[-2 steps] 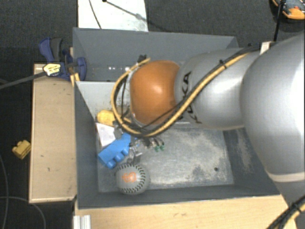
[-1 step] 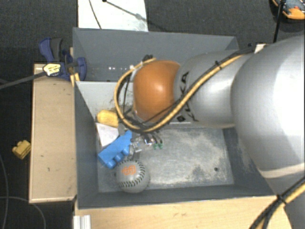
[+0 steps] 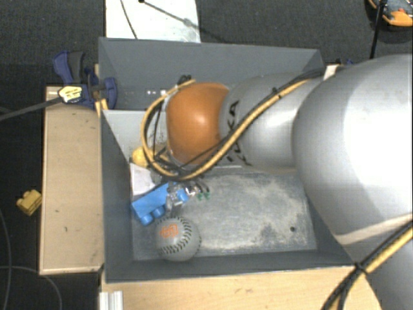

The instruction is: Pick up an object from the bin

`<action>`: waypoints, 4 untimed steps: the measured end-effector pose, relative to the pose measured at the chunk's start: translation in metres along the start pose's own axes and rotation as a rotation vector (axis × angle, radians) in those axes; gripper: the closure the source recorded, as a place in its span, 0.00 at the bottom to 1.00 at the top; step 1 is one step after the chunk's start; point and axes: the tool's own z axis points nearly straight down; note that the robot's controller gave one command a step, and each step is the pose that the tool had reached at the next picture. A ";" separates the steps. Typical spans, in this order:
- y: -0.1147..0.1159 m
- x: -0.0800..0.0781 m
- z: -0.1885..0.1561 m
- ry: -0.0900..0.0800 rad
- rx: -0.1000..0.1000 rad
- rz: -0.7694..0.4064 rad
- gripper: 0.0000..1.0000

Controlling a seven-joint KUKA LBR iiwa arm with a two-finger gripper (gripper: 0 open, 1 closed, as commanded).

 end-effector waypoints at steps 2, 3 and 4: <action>0.009 -0.013 0.010 0.016 0.004 -0.033 1.00; 0.021 -0.013 -0.142 0.004 -0.003 0.024 1.00; 0.021 -0.013 -0.141 0.007 -0.003 0.026 0.00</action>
Offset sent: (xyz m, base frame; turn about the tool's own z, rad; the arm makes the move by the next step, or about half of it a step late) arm 0.0000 0.0000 0.0000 0.0000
